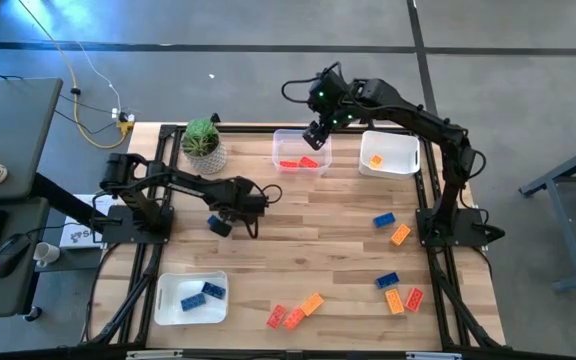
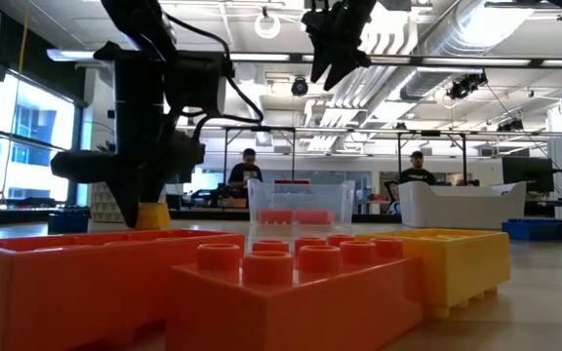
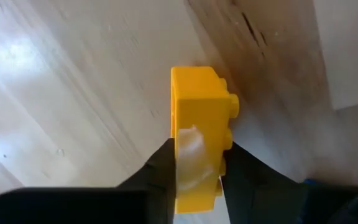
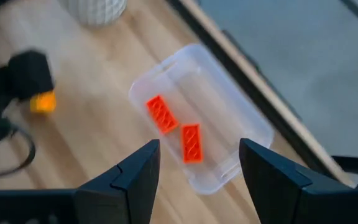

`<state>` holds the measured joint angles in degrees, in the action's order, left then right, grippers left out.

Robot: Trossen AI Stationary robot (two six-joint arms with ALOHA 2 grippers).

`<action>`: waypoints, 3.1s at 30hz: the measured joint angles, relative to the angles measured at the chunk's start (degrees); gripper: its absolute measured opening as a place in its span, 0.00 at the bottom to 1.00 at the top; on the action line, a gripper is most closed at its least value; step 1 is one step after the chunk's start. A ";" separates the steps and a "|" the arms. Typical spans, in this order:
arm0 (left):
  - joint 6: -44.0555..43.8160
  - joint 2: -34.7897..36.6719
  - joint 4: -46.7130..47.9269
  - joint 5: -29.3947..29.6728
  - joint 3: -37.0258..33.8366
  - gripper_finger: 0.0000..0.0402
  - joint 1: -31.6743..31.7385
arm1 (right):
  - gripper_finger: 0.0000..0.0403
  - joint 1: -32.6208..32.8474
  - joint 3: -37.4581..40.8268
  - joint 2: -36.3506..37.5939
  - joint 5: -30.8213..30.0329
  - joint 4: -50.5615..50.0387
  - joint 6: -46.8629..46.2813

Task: Sort & place blocks by color
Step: Put the yellow game piece into the top white bin

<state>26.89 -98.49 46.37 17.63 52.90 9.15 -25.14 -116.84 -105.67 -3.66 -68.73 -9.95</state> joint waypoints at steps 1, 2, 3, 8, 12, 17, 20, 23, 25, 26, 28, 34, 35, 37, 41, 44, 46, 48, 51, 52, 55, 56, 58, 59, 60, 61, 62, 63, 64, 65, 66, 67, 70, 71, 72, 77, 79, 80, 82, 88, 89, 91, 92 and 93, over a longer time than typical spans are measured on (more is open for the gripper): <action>-0.56 0.14 0.00 -0.61 0.00 0.16 0.02 | 0.51 0.50 0.00 0.00 0.65 -0.89 0.47; -1.03 0.25 0.00 -1.33 0.00 0.16 0.02 | 0.51 1.15 0.00 0.00 0.97 -1.97 1.05; -1.46 0.32 -0.08 -1.95 0.02 0.16 0.02 | 0.51 1.87 0.00 0.00 1.00 -3.06 1.55; -5.14 0.24 -0.57 -6.97 1.95 0.16 0.02 | 0.51 5.82 0.00 0.00 1.00 -7.76 4.50; -6.91 0.10 -1.88 -13.49 5.10 0.16 -0.02 | 0.51 9.45 0.00 0.00 1.03 -10.50 5.04; -7.47 0.10 -3.73 -17.61 9.26 0.16 -0.01 | 0.51 14.48 0.03 0.89 1.14 -12.96 4.65; -7.47 0.12 -4.73 -18.99 11.67 0.16 0.00 | 0.51 17.38 0.02 2.16 0.94 -13.55 4.01; -7.47 0.11 -5.64 -20.03 14.18 0.16 0.00 | 0.51 20.00 0.00 3.45 0.83 -13.77 2.86; -8.05 0.12 -6.99 -20.47 15.72 0.16 0.00 | 0.51 21.46 0.00 4.44 0.76 -13.81 2.46; -8.29 0.12 -7.57 -20.66 16.49 0.16 0.00 | 0.51 22.25 -0.06 4.75 0.74 -13.62 2.46; -8.31 0.12 -9.38 -21.18 18.16 0.16 0.01 | 0.51 23.72 -0.04 5.44 0.72 -13.39 2.46; -11.24 0.12 -17.16 -22.13 22.50 0.16 0.22 | 0.51 27.44 -0.07 6.47 0.72 -13.00 2.38; -11.59 0.12 -18.24 -22.13 23.25 0.16 0.22 | 0.51 27.98 -0.07 6.49 0.72 -13.00 2.33; -12.30 0.12 -20.38 -22.11 24.59 0.16 0.22 | 0.51 28.81 -0.07 6.49 0.70 -13.00 2.31; -13.35 0.12 -23.26 -22.16 27.13 0.16 0.22 | 0.51 29.94 -0.07 6.49 0.29 -12.93 1.07; -13.39 0.12 -24.63 -22.18 28.28 0.17 0.22 | 0.51 30.47 -0.07 6.49 -1.17 -12.91 -0.26; -13.99 0.12 -25.88 -22.62 28.87 0.16 0.20 | 0.51 30.59 -0.07 6.49 -1.96 -12.91 -0.51; -15.38 0.12 -27.22 -23.53 29.30 0.16 0.20 | 0.51 30.72 -0.07 6.49 -2.08 -12.91 -0.53; -16.43 0.12 -28.81 -25.39 30.07 0.17 0.20 | 0.51 30.72 -0.07 6.49 -2.56 -12.90 -0.55; -16.71 0.12 -29.42 -25.74 30.22 0.17 0.14 | 0.51 30.72 -0.07 6.49 -2.80 -12.89 -0.59; -17.63 0.14 -30.54 -25.78 30.27 0.17 0.07 | 0.51 30.72 -0.07 6.49 -2.70 -12.89 -0.67; -17.92 0.14 -30.71 -25.80 30.27 0.16 0.07 | 0.51 30.72 -0.07 6.49 -2.49 -12.89 -0.73; -18.67 0.14 -31.54 -25.82 30.27 0.16 0.07 | 0.51 30.72 -0.07 6.49 -2.54 -12.89 -1.63; -18.88 0.14 -32.17 -25.84 30.27 0.16 0.06 | 0.51 30.72 -0.07 6.49 -2.56 -12.89 -2.01; -19.27 0.14 -32.82 -25.84 30.27 0.17 -0.05 | 0.51 30.72 -0.07 6.49 -2.56 -12.89 -2.40; -19.42 0.14 -33.55 -25.82 30.27 0.17 -0.19 | 0.50 30.72 -0.07 6.49 -2.56 -12.91 -2.79; -19.41 0.14 -34.24 -25.82 30.27 0.17 -0.22 | 0.49 30.72 -0.07 6.49 -2.56 -12.91 -3.05; -19.41 0.14 -34.86 -25.83 30.27 0.17 -0.25 | 0.48 30.70 -0.07 6.49 -2.56 -12.91 -3.09; -19.44 0.14 -35.22 -25.82 30.27 0.17 -0.34 | 0.47 30.70 -0.07 6.49 -2.56 -12.91 -3.07; -19.44 0.14 -35.27 -25.84 30.27 0.17 -0.37 | 0.45 30.70 -0.07 6.49 -2.56 -12.91 -3.05; -19.44 0.14 -35.23 -25.84 30.27 0.17 -0.37 | 0.43 30.70 -0.07 6.49 -2.56 -12.91 -3.05; -19.44 0.14 -35.13 -25.84 30.27 0.17 -0.37 | 0.40 30.70 -0.07 6.49 -2.56 -12.91 -3.07; -20.40 0.14 -35.15 -25.82 30.27 0.18 -0.37 | 0.29 30.70 -0.07 6.49 -2.54 -12.98 -3.07; -20.68 0.14 -35.11 -25.89 30.27 0.19 -0.35 | 0.25 30.70 -0.07 6.49 -2.56 -13.05 -2.94; -20.68 0.14 -35.07 -26.12 30.27 0.20 -0.35 | 0.21 30.70 -0.07 6.49 -2.42 -13.11 -2.75; -20.80 0.14 -35.08 -25.66 30.27 0.25 -0.27 | 0.17 30.71 -0.09 6.49 -2.03 -13.31 -2.56; -21.69 0.14 -35.12 -24.16 30.27 0.27 -0.18 | 0.17 30.68 -0.09 6.49 -2.49 -13.76 -3.09; -22.49 0.14 -35.16 -22.90 30.27 0.28 -0.17 | 0.17 30.64 -0.09 6.49 -2.79 -14.07 -3.20; -23.74 0.14 -35.12 -21.09 30.27 0.30 -0.20 | 0.17 30.61 -0.09 6.49 -3.48 -14.86 -3.74; -23.75 0.14 -34.09 -19.70 30.26 0.38 -0.05 | 0.17 30.56 -0.09 6.49 -5.72 -19.42 -7.10; -23.75 0.14 -33.71 -19.68 30.25 0.40 0.04 | 0.17 30.44 -0.09 6.49 -6.43 -20.76 -8.02; -23.75 0.14 -32.91 -19.70 30.25 0.44 0.31 | 0.17 30.19 -0.08 6.49 -7.89 -21.63 -9.96; -23.75 0.14 -32.24 -19.72 30.25 0.46 0.46 | 0.17 30.01 0.10 6.50 -8.66 -21.36 -10.81; -23.75 0.14 -31.38 -19.70 30.25 0.48 0.69 | 0.17 29.83 0.38 6.51 -9.27 -21.41 -11.25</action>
<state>3.13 -98.35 14.98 -2.07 83.15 9.84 4.69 -116.46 -99.15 -12.93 -90.14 -21.19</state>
